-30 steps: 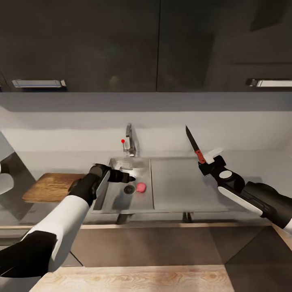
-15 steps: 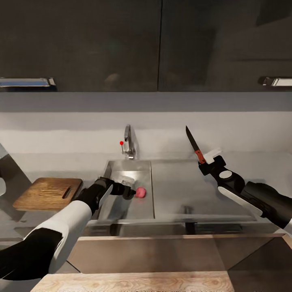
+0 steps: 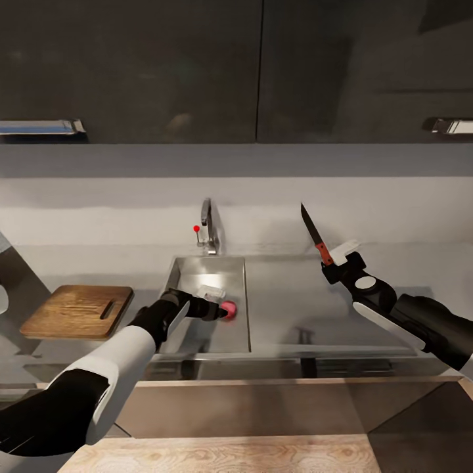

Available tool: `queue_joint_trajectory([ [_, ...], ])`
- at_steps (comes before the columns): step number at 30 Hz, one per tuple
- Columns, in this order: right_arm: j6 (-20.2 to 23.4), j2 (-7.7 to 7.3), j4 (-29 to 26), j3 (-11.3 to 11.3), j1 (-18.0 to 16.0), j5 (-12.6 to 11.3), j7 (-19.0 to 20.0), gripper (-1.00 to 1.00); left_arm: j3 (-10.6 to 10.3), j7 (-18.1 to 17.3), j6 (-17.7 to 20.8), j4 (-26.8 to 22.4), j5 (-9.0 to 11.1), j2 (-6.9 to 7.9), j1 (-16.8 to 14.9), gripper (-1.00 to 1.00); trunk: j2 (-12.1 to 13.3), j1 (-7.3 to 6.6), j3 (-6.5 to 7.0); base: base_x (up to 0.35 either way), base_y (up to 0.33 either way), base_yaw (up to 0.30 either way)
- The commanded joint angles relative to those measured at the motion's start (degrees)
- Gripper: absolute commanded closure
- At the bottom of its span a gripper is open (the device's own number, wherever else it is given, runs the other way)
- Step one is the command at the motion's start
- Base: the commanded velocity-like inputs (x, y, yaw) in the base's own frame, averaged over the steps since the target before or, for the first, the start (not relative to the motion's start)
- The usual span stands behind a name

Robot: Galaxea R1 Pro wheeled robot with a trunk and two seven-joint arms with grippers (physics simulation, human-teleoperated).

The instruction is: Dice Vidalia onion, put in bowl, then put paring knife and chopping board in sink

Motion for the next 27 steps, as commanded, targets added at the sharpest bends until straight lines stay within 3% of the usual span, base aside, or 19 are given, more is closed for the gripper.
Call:
queue_joint_trajectory([
  [1, 0.1, -0.05, -0.1, 0.2, -0.1, -0.5, -0.6, 1.00, -0.2, -0.1, 0.3, -0.1, 0.0, -0.16, -0.1, -1.00, -0.1, 0.04, -0.14, 0.000, 0.000, 0.000],
  [12, 0.1, -0.05, -0.1, 0.2, -0.1, -0.5, -0.6, 1.00, -0.3, -0.1, 0.2, -0.1, 0.0, -0.47, -0.1, -1.00, -0.1, 0.04, -0.27, 0.000, 0.000, 0.000],
  [21, 0.1, -0.05, -0.1, 0.2, -0.2, -0.5, -0.6, 1.00, -3.8, -0.1, 0.2, -0.1, 0.0, -0.63, -0.1, -1.00, -0.1, 0.04, -1.02, 0.000, 0.000, 0.000],
  [27, 0.1, -0.05, -0.1, 0.2, -0.2, -0.5, -0.6, 1.00, -4.4, -0.1, 0.2, -0.1, 0.0, -0.87, -0.1, -1.00, -0.1, 0.04, -1.56, 0.000, 0.000, 0.000],
])
